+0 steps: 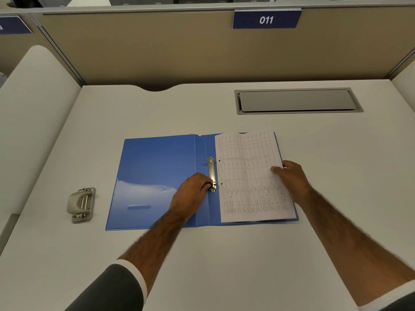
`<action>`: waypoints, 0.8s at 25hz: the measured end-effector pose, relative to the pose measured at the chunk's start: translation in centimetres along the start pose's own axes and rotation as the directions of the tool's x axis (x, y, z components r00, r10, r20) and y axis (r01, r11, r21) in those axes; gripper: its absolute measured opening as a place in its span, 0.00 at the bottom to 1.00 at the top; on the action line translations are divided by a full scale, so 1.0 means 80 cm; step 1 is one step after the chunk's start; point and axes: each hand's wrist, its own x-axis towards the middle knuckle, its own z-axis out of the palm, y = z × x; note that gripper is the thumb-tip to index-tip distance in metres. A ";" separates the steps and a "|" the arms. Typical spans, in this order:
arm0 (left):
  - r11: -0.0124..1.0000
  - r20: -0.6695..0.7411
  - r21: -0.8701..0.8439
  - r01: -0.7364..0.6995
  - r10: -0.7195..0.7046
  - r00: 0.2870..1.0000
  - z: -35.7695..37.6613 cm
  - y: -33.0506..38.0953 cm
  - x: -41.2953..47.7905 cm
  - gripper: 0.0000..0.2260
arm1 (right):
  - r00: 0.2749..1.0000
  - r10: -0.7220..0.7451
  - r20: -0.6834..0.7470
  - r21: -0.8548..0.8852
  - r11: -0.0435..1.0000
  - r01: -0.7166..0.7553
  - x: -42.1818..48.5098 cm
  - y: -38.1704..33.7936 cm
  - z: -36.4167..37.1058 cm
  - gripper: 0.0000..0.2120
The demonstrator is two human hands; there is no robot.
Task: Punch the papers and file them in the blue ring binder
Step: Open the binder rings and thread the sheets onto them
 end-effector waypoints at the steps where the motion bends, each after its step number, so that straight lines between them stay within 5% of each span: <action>1: 1.000 -0.009 -0.001 -0.009 0.009 1.000 0.000 0.001 -0.001 0.10 | 1.000 0.007 -0.022 -0.018 1.000 -0.008 -0.002 -0.001 0.000 0.15; 4: 1.000 -0.015 -0.008 -0.001 0.001 1.000 0.001 0.000 -0.002 0.10 | 0.962 -0.054 -0.268 -0.224 0.974 -0.008 -0.014 -0.004 -0.003 0.17; 7: 1.000 -0.038 -0.021 -0.001 0.001 0.999 0.003 -0.001 -0.004 0.10 | 0.841 -0.372 -0.394 -0.473 0.866 0.162 -0.041 -0.011 0.012 0.10; 10: 1.000 -0.060 -0.023 -0.004 0.003 0.998 0.001 0.001 -0.005 0.11 | 0.827 -0.563 -0.009 -0.553 0.691 0.465 -0.081 -0.028 0.076 0.07; 13: 0.999 -0.081 -0.020 -0.027 0.025 0.996 0.003 0.001 -0.007 0.08 | 0.732 -0.560 0.389 -0.643 0.404 0.651 -0.106 -0.037 0.145 0.07; 15: 0.999 -0.084 -0.036 -0.004 0.001 0.996 0.004 0.001 -0.009 0.08 | 0.717 -0.505 0.479 -0.680 0.303 0.668 -0.111 -0.046 0.167 0.10; 20: 0.999 -0.116 -0.019 -0.029 0.027 0.993 0.006 0.001 -0.005 0.08 | 0.745 -0.492 0.450 -0.722 0.291 0.628 -0.100 -0.053 0.168 0.16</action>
